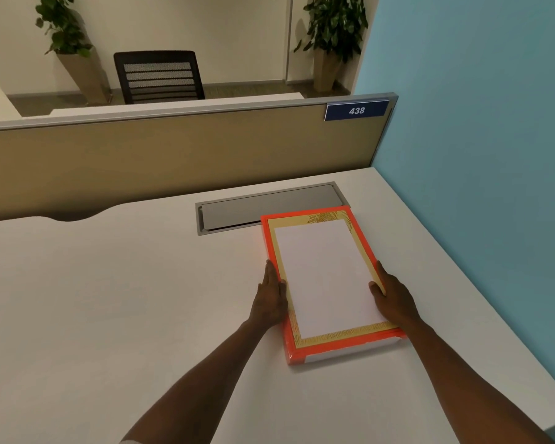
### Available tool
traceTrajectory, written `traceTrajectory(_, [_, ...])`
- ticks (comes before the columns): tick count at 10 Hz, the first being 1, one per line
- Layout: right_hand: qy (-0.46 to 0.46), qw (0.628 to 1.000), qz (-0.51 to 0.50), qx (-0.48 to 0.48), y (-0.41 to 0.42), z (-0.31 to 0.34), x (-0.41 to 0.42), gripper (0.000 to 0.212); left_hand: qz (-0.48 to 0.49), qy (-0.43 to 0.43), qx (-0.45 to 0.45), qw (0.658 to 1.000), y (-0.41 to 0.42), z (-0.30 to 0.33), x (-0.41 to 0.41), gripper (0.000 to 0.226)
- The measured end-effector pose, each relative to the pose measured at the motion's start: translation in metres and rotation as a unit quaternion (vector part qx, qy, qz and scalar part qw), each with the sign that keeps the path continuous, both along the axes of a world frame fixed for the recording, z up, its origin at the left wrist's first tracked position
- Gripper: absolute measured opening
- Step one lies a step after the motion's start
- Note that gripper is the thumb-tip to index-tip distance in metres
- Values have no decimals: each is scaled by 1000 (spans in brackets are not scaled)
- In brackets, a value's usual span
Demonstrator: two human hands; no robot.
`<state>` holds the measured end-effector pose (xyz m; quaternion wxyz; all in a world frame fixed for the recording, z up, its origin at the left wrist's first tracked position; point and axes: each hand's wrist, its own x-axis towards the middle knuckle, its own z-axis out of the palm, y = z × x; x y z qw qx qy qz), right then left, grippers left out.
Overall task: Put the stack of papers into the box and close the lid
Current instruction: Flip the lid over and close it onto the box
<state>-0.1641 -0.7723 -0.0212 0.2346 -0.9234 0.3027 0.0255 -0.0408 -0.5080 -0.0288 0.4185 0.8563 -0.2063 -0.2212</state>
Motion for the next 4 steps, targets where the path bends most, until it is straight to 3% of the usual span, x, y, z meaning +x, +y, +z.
traceTrajectory(2, [13, 1000, -16, -21, 2, 1, 4, 65, -17, 0, 4, 1000, 6, 5, 6, 74])
traceTrajectory(4, [-62, 990, 20, -124, 36, 32, 36, 70, -49, -7, -10, 999, 21, 15, -1, 73])
